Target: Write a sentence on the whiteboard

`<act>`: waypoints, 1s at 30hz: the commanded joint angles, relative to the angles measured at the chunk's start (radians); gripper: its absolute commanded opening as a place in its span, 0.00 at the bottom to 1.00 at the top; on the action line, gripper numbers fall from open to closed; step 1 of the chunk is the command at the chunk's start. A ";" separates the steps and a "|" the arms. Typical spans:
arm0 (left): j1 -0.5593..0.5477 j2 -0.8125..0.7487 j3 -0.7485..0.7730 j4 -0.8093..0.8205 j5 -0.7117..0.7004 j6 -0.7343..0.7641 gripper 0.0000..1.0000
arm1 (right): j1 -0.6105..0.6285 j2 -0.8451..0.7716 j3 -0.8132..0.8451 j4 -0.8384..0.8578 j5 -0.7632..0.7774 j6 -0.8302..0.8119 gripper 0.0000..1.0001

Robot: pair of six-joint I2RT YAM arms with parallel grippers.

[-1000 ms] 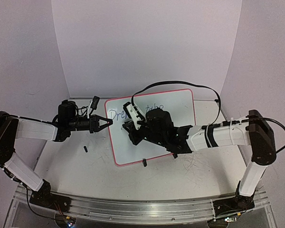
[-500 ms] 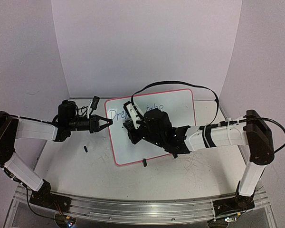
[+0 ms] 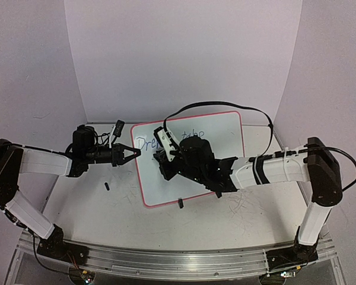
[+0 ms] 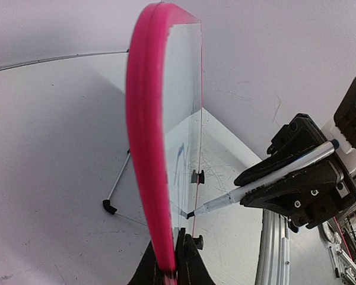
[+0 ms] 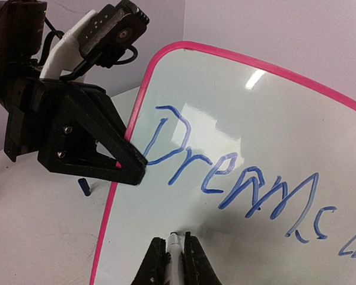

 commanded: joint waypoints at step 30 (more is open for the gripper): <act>-0.011 0.011 0.037 -0.020 -0.067 0.071 0.00 | 0.032 0.000 -0.071 -0.044 -0.032 0.066 0.00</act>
